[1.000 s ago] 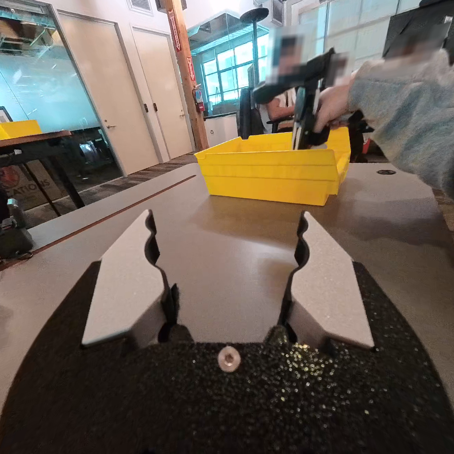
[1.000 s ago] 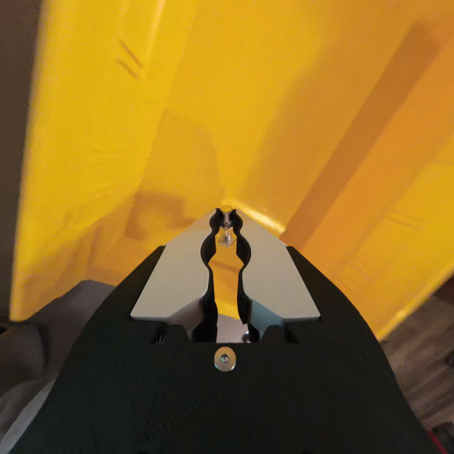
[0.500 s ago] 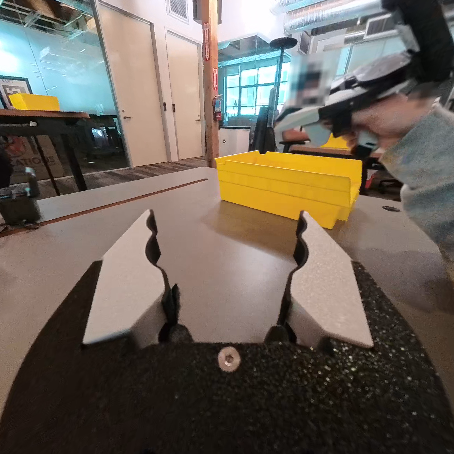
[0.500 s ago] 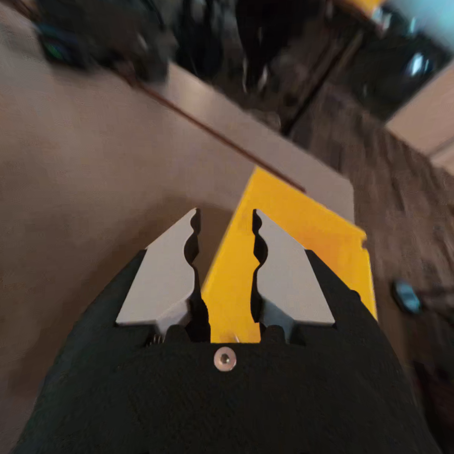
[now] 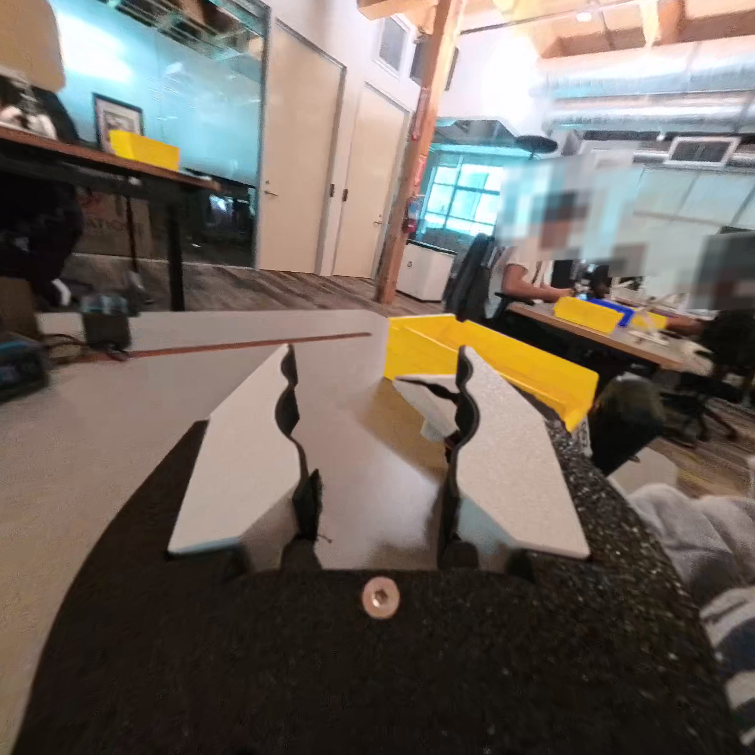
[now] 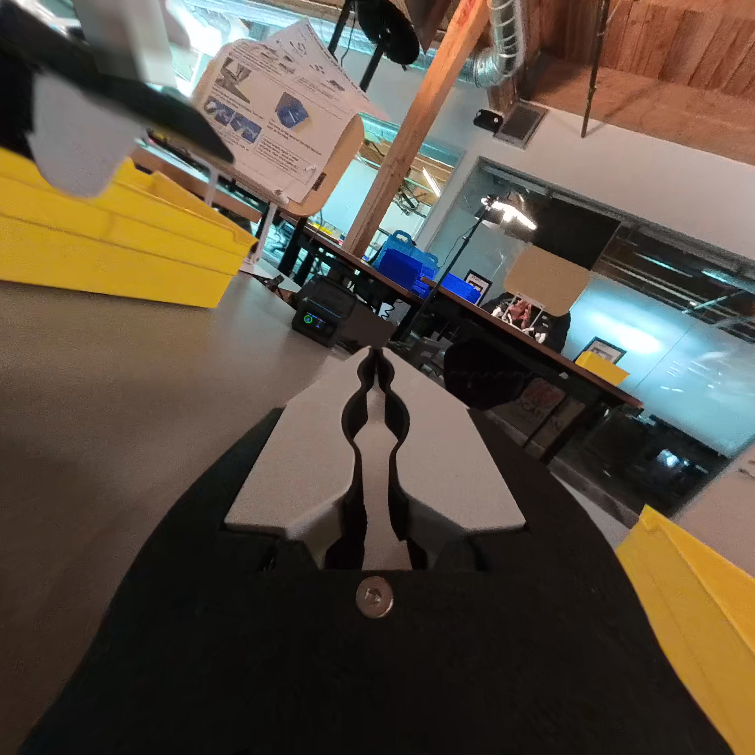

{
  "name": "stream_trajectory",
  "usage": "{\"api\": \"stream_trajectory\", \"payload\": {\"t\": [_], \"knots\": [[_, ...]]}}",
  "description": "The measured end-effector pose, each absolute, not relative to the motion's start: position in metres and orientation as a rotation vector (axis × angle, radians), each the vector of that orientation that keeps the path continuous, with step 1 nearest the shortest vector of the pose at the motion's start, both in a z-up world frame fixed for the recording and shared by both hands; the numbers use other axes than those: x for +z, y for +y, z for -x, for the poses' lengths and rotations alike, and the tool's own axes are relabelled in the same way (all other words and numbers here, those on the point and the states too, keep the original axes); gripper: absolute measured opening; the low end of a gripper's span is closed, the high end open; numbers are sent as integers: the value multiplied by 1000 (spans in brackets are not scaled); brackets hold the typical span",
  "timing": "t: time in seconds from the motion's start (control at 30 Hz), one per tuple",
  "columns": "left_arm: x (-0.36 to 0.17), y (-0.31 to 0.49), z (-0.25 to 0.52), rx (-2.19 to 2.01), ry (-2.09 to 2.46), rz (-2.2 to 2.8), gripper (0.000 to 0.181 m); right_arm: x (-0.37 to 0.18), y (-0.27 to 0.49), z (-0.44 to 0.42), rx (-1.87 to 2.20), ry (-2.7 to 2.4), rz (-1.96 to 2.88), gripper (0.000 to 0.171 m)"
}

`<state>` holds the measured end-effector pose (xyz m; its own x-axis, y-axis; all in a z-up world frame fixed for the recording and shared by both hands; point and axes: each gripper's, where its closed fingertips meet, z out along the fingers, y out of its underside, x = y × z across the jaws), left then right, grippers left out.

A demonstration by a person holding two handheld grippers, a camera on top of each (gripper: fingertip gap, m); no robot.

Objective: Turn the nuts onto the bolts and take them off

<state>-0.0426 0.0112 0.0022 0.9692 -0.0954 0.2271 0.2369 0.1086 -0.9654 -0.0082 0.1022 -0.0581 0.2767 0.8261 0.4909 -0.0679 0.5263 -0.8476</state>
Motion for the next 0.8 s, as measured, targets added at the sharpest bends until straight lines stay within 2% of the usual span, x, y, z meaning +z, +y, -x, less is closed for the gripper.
{"api": "stream_trajectory", "payload": {"t": [0.1, 0.2, 0.3, 0.4, 0.6, 0.8], "knots": [[45, -16, 104, 58, -143, 1520, 68, -58, 108, 9, 710, -1121, 850, 0], [44, -29, 166, 208, 16, 1754, 56, -60, 102, 11, 726, -1148, 830, 0], [-10, -37, 238, 381, 301, 2122, 41, -60, 99, 12, 738, -1156, 822, 0], [-87, -58, 281, 295, 546, 2556, 25, -61, 101, 12, 750, -1155, 837, 0], [-148, -78, 306, 239, 990, 2912, 39, -66, 103, 15, 794, -1175, 873, 0], [-171, -88, 322, 277, 1189, 3017, 37, -68, 104, 16, 797, -1181, 886, 0]]}}
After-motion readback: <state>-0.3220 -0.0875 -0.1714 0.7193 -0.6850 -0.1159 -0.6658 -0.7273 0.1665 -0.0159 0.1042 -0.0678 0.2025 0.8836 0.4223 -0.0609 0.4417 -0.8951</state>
